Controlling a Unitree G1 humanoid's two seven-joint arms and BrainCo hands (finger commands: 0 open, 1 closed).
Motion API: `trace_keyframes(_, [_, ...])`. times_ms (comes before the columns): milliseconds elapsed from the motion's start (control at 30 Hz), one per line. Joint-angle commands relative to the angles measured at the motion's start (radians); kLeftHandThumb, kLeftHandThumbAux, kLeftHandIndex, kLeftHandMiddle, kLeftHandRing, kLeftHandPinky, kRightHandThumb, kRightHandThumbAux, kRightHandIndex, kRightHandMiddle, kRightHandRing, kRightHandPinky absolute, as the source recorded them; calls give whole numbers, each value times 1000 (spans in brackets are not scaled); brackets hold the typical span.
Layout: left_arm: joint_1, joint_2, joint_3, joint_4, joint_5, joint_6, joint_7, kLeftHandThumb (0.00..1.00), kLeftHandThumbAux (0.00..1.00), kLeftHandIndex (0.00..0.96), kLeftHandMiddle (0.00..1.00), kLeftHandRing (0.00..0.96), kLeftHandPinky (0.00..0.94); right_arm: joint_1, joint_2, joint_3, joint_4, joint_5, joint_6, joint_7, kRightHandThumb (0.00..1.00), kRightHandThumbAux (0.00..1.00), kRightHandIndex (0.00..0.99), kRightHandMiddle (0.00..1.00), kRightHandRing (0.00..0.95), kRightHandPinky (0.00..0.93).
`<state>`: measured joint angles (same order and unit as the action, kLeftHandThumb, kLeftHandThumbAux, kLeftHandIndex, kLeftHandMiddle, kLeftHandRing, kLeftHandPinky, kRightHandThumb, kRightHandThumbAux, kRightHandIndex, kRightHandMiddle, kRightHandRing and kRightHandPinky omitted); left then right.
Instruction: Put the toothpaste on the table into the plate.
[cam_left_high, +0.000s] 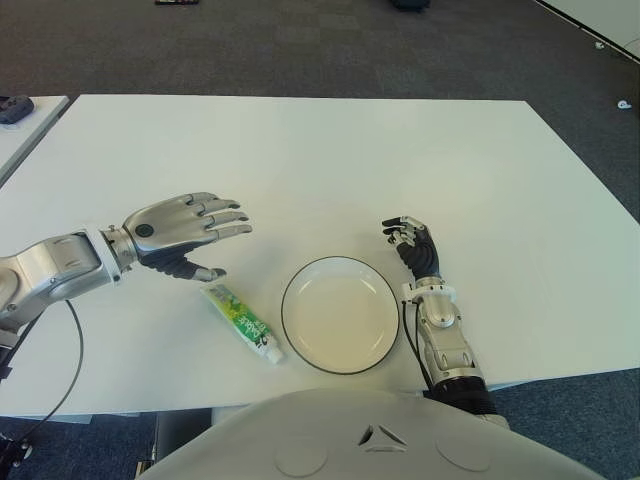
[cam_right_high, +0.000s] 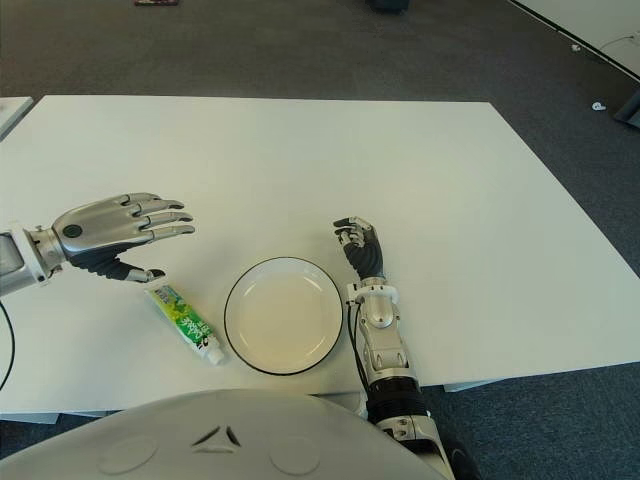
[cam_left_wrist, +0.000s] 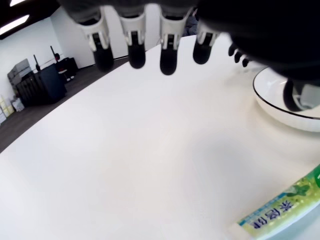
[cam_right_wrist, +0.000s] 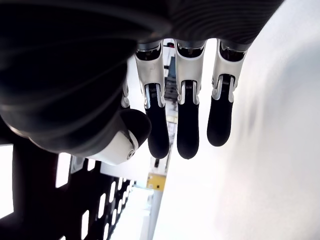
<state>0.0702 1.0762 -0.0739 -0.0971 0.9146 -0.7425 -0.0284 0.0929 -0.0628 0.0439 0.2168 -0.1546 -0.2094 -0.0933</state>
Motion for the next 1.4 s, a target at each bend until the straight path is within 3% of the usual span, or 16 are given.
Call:
trace_keyframes(33, [27,-21,-35,16,60,-14,36,354,269,39,154,121,152,-10,1,-4,5,0,8,-2,708,735,413,389,380,395])
trace_keyframes(367, [45,-20,-83,15,139,-33,81,364,316,93,201,166,173,-8,4,-5,-1,1,15,-1,708,735,413,390,377,401])
trace_keyframes(767, [25,5,-149,-26,121,-78,-70,352,331,104,180,154,148,-6,3,-7,6,4,-4,1,709,735,413,399,395,424])
trace_keyframes(1400, [58,-16,-180,-52,38,-34,-274,441,341,73,167,148,159,1,0,-8,-10,-3,6,-4,709,735,414,397,388,410])
